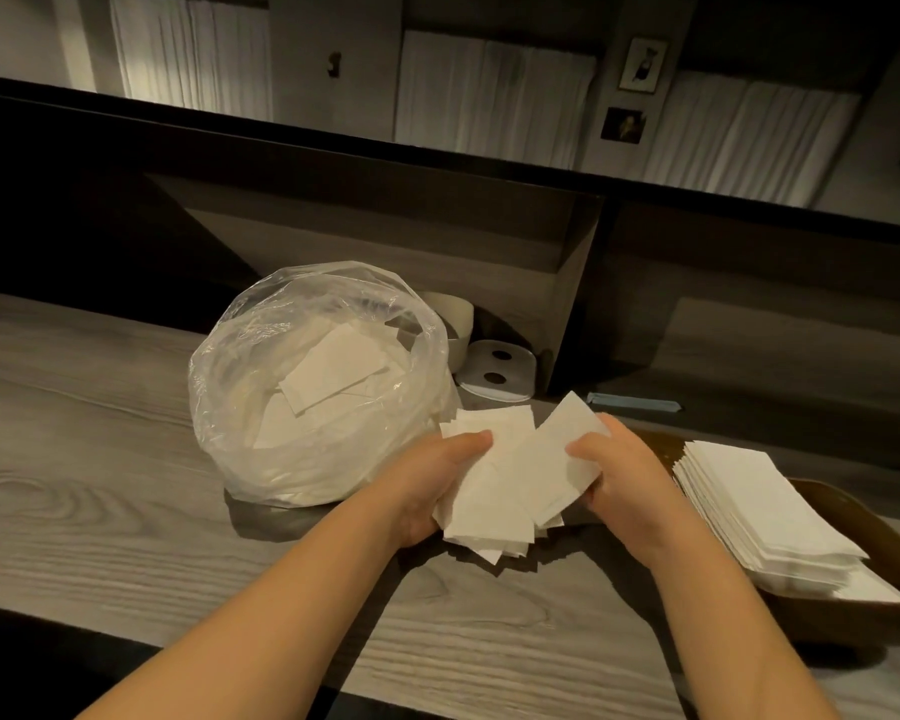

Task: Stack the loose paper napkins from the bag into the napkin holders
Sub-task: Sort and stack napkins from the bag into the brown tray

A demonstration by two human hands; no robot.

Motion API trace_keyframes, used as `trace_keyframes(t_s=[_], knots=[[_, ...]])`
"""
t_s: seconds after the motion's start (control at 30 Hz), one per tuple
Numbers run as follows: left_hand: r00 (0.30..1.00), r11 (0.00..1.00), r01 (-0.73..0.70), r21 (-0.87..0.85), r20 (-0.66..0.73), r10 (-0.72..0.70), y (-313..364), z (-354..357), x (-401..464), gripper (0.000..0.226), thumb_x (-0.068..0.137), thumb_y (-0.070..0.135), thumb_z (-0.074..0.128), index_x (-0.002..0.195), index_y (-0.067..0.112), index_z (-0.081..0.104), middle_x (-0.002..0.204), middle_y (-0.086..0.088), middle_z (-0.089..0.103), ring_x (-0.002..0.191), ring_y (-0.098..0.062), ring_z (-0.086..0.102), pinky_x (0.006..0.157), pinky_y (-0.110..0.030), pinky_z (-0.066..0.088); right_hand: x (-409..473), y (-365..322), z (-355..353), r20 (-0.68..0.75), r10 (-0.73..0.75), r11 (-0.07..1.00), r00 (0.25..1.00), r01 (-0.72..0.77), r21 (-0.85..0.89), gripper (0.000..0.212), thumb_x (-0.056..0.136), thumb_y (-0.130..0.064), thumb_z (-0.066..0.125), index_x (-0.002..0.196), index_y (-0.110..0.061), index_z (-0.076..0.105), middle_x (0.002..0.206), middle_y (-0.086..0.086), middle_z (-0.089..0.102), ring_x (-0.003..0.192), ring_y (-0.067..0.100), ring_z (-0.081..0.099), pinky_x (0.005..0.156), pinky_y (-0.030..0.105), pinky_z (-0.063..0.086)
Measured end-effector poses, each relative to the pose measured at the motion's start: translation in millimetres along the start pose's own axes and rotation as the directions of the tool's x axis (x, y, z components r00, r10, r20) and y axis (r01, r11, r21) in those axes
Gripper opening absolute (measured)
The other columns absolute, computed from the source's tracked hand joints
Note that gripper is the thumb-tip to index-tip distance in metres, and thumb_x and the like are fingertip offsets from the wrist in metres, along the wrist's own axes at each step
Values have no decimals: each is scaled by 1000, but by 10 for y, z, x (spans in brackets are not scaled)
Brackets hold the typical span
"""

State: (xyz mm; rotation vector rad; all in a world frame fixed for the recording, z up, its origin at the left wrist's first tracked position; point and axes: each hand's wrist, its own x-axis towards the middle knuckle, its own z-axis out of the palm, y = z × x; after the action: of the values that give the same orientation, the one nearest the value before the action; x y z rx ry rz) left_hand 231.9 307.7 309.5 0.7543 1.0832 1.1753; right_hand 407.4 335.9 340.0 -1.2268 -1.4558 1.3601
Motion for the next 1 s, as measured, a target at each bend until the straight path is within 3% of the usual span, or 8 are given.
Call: trace_keyframes(t_s=[0.13, 0.27, 0.47, 0.6, 0.73, 0.87, 0.93, 1.0], knots=[[999, 999, -41, -8, -34, 41, -24, -12, 31, 8, 98, 22, 59, 103, 16, 59, 85, -7, 77, 84, -25, 72, 73, -37, 58, -81, -80, -66, 18, -128, 992, 992, 128, -3, 31, 93, 0, 54, 104, -28, 52, 110, -4, 56, 103, 19, 58, 74, 27, 53], [998, 998, -60, 22, 19, 59, -45, -23, 22, 17, 99, 23, 58, 112, 13, 62, 90, -7, 77, 83, -24, 74, 68, -33, 58, -141, -134, -130, 116, -186, 949, 976, 148, 278, 39, 86, 4, 62, 111, -24, 57, 108, -1, 67, 98, 21, 69, 71, 28, 59], [998, 996, 15, -83, 61, -10, 9, 14, 7, 49, 94, 61, 47, 119, 21, 60, 101, -13, 76, 93, -32, 73, 81, -44, 58, -39, 16, 124, 22, -188, 961, 982, 188, -200, 30, 86, -9, 69, 105, -29, 56, 104, -9, 70, 96, 12, 69, 70, 29, 60], [986, 986, -116, 120, 130, 100, -31, -4, -26, 15, 93, 21, 65, 108, 20, 63, 90, -2, 77, 85, -19, 74, 77, -36, 59, 41, 107, 164, -52, -333, 881, 942, 291, -373, 40, 87, -23, 72, 114, -36, 47, 110, -20, 55, 101, 5, 56, 72, 17, 48], [980, 950, -150, 273, 169, 106, -18, -32, -5, 24, 89, 12, 70, 107, 26, 63, 95, 1, 77, 92, -16, 73, 79, -32, 57, 85, 138, 88, 58, -93, 980, 994, 102, -172, 61, 86, -33, 72, 136, -32, 39, 125, -10, 51, 110, 12, 54, 86, 30, 49], [978, 940, -142, 309, 189, 86, 30, -120, 27, 51, 80, 13, 78, 121, 26, 53, 113, -5, 69, 102, -21, 69, 82, -36, 59, 86, 174, 67, 8, -179, 979, 984, 178, -103, 50, 85, -14, 73, 124, -31, 49, 114, -9, 58, 99, 11, 61, 69, 25, 54], [970, 932, -242, 269, 88, 227, 33, -138, 41, 53, 77, 13, 81, 119, 25, 51, 115, -3, 64, 101, -20, 67, 80, -34, 59, 101, 184, 35, -85, -237, 971, 968, 238, 3, 48, 83, -11, 74, 119, -32, 50, 116, -7, 60, 102, 13, 62, 69, 25, 56], [901, 867, -400, 297, -46, 431, -1, -134, 68, 47, 79, 17, 81, 113, 30, 52, 109, 6, 63, 99, -13, 65, 79, -31, 59, 108, 204, 4, -117, -258, 963, 959, 265, 52, 52, 82, -9, 74, 120, -32, 48, 117, -7, 59, 104, 14, 62, 70, 25, 57]])
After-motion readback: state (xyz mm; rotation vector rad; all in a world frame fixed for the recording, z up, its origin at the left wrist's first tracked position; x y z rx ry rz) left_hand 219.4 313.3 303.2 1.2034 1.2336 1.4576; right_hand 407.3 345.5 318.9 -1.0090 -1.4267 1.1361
